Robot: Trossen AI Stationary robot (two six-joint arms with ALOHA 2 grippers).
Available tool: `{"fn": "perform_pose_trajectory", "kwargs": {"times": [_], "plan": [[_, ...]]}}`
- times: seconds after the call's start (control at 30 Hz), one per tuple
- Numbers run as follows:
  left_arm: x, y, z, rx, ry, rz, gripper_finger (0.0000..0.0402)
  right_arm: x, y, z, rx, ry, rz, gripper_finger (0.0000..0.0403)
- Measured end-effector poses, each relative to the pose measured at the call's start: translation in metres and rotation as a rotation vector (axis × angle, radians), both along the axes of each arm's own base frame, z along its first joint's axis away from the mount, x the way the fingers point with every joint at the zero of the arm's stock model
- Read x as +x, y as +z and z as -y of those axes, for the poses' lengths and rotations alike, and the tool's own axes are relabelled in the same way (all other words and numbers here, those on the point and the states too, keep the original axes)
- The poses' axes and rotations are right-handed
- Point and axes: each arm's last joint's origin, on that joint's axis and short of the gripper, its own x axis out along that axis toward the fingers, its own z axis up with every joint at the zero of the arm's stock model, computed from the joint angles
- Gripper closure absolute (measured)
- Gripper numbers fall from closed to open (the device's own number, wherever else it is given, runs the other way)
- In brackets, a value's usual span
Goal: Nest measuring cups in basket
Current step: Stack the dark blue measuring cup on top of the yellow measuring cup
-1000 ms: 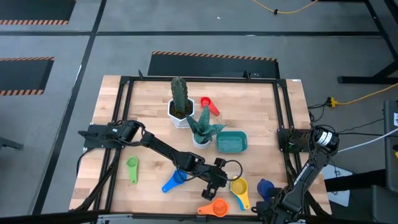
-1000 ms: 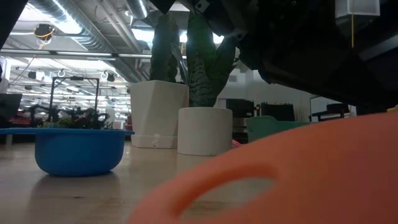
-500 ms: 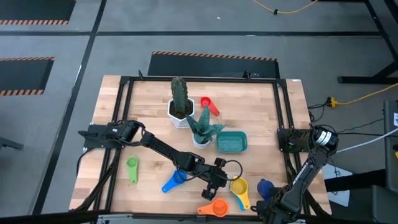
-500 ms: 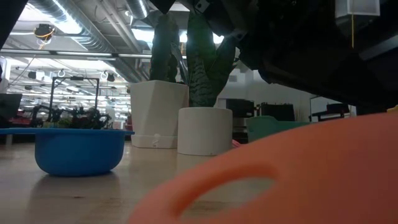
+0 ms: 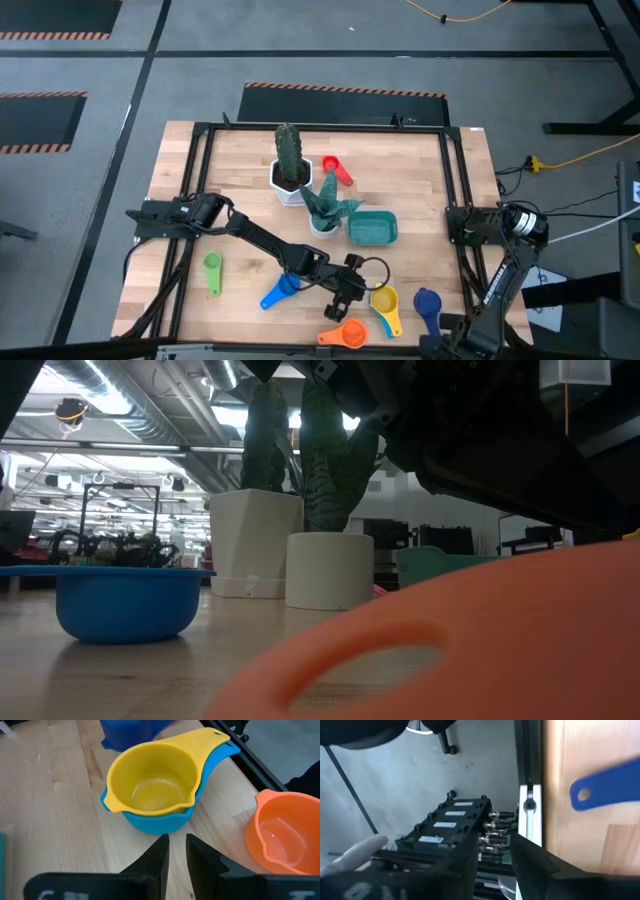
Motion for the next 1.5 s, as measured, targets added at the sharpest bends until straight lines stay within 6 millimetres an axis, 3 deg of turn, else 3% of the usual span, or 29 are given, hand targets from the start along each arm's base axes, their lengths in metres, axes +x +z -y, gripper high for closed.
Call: {"fn": "perform_pose_trajectory", "kwargs": {"times": [0.43,0.77,1.5], "plan": [[0.0,0.0,0.0,-0.002,0.01,0.0,0.0344,-0.001,-0.013,0.011,-0.137,0.062,0.128,0.0296],[0.0,0.0,-0.001,0.009,0.054,0.005,0.0344,0.001,-0.042,0.007,-0.228,0.107,0.111,0.0296],[0.001,0.0,-0.001,0.008,0.054,0.006,0.0344,-0.001,-0.043,0.013,-0.284,0.141,0.089,0.0297]]}}
